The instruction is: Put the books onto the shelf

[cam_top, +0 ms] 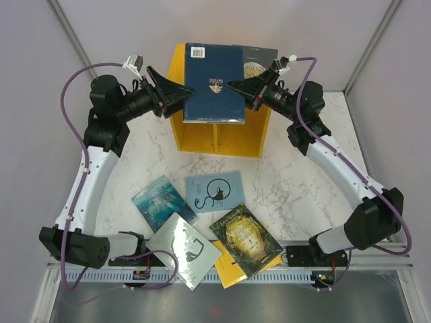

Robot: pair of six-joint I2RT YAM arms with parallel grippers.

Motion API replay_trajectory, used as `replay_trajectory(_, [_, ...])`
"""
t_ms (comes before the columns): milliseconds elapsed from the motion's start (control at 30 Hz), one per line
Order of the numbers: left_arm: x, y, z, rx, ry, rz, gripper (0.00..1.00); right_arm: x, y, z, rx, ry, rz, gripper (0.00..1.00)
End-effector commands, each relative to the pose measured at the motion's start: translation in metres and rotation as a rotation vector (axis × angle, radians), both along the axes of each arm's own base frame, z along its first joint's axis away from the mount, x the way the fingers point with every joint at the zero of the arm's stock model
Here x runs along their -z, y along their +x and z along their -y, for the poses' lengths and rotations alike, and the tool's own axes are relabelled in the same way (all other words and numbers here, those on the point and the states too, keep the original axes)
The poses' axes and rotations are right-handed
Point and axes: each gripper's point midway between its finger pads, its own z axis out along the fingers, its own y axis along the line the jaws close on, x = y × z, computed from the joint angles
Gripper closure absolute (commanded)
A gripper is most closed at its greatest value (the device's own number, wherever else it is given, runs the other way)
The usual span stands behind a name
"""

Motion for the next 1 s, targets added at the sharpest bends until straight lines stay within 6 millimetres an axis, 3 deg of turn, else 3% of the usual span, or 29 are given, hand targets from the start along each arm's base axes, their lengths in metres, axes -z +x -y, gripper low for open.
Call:
replay_trajectory(0, [-0.051, 0.0, 0.009, 0.042, -0.086, 0.126, 0.26, -0.078, -0.029, 0.011, 0.002, 0.129, 0.227, 1.0])
replay_trajectory(100, [-0.063, -0.002, 0.022, 0.094, -0.087, 0.157, 0.49, -0.079, -0.022, 0.008, 0.015, 0.105, 0.226, 1.0])
replay_trajectory(333, [-0.066, 0.006, 0.039, 0.133, -0.085, 0.18, 0.51, -0.088, -0.006, 0.001, 0.001, 0.123, 0.224, 1.0])
replay_trajectory(367, [-0.062, 0.01, 0.042, 0.146, -0.081, 0.17, 0.58, -0.09, -0.003, -0.001, -0.001, 0.123, 0.227, 1.0])
replay_trajectory(400, [-0.067, 0.011, 0.042, 0.149, -0.081, 0.183, 0.85, -0.092, -0.003, -0.001, -0.003, 0.122, 0.232, 1.0])
replay_trajectory(433, [-0.065, 0.012, 0.042, 0.147, -0.073, 0.171, 0.97, -0.098, -0.003, -0.001, -0.005, 0.124, 0.242, 1.0])
replay_trajectory(533, [-0.059, 0.032, 0.039, 0.095, -0.023, 0.166, 0.98, -0.099, 0.004, -0.003, -0.01, 0.096, 0.248, 0.99])
replay_trajectory(567, [-0.064, 0.034, 0.036, 0.085, -0.011, 0.164, 0.98, -0.097, 0.009, -0.003, -0.009, 0.081, 0.244, 0.91])
replay_trajectory(600, [-0.052, 0.05, 0.034, 0.082, 0.008, 0.138, 0.98, -0.096, 0.009, -0.002, -0.016, 0.062, 0.25, 0.8])
replay_trajectory(633, [-0.049, 0.062, 0.023, 0.06, 0.015, 0.126, 0.98, -0.094, 0.017, 0.005, 0.006, 0.032, 0.244, 0.57])
replay_trajectory(667, [-0.055, 0.061, 0.017, 0.085, 0.017, 0.128, 0.98, -0.093, 0.019, 0.011, 0.017, 0.015, 0.245, 0.51])
replay_trajectory(700, [-0.039, 0.081, 0.012, 0.088, 0.022, 0.077, 0.98, -0.092, 0.027, 0.025, 0.048, -0.001, 0.241, 0.46])
replay_trajectory(733, [-0.037, 0.09, -0.004, 0.078, 0.025, 0.063, 0.98, -0.086, 0.031, 0.031, 0.057, -0.023, 0.228, 0.38])
replay_trajectory(767, [-0.045, 0.093, -0.01, 0.076, 0.027, 0.076, 0.98, -0.088, 0.029, 0.04, 0.066, -0.027, 0.234, 0.36])
replay_trajectory(833, [-0.036, 0.113, -0.024, 0.045, 0.06, 0.075, 0.98, -0.082, 0.033, 0.062, 0.093, -0.05, 0.23, 0.34])
replay_trajectory(867, [-0.058, 0.109, -0.026, 0.036, 0.081, 0.151, 0.98, -0.08, 0.035, 0.07, 0.103, -0.06, 0.23, 0.34])
replay_trajectory(900, [-0.037, 0.123, -0.029, 0.038, 0.122, 0.107, 0.98, -0.076, 0.04, 0.083, 0.129, -0.075, 0.228, 0.34])
replay_trajectory(967, [-0.05, 0.122, -0.032, 0.042, 0.139, 0.15, 0.98, -0.064, 0.041, 0.091, 0.141, -0.11, 0.202, 0.35])
